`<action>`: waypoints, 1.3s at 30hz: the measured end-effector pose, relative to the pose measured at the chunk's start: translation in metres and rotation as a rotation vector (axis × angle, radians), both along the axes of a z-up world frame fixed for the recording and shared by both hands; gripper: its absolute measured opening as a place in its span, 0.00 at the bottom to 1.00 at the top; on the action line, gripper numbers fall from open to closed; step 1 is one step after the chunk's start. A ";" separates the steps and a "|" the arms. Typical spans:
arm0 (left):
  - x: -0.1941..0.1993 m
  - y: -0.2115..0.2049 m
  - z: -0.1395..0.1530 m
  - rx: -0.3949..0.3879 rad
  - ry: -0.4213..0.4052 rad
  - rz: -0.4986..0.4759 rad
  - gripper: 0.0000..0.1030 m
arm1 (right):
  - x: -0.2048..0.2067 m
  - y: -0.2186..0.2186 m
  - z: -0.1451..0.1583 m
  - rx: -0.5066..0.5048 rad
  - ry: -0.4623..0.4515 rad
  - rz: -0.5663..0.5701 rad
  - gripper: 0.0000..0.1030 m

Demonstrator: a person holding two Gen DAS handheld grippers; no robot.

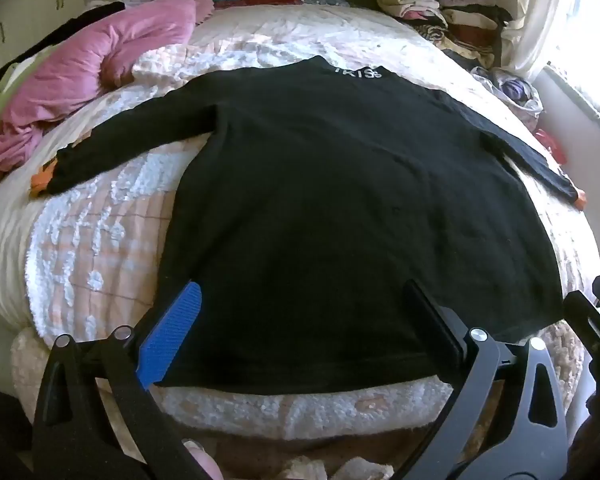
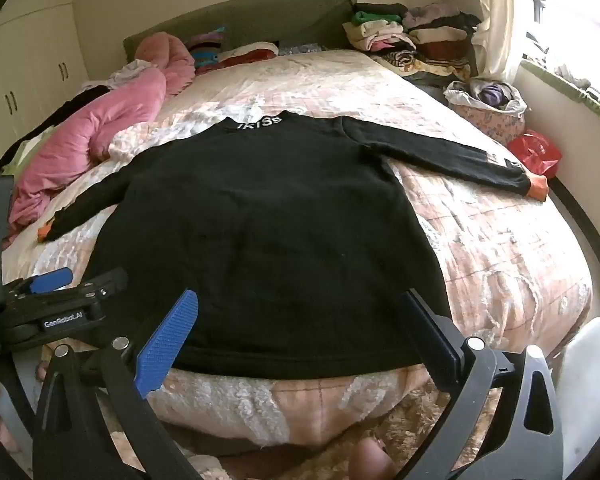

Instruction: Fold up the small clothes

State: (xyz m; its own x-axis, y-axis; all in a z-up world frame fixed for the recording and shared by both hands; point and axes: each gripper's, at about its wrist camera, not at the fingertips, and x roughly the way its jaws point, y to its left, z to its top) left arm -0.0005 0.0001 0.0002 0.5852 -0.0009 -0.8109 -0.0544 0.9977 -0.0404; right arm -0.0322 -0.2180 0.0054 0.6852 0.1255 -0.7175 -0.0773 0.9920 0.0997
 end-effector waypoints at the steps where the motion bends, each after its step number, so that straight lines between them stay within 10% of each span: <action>1: 0.000 0.000 0.000 0.001 0.001 0.000 0.91 | 0.000 0.000 0.000 0.001 -0.001 0.000 0.96; 39: 0.001 -0.005 0.003 0.022 0.004 -0.020 0.91 | 0.000 0.001 -0.001 -0.026 -0.010 0.001 0.96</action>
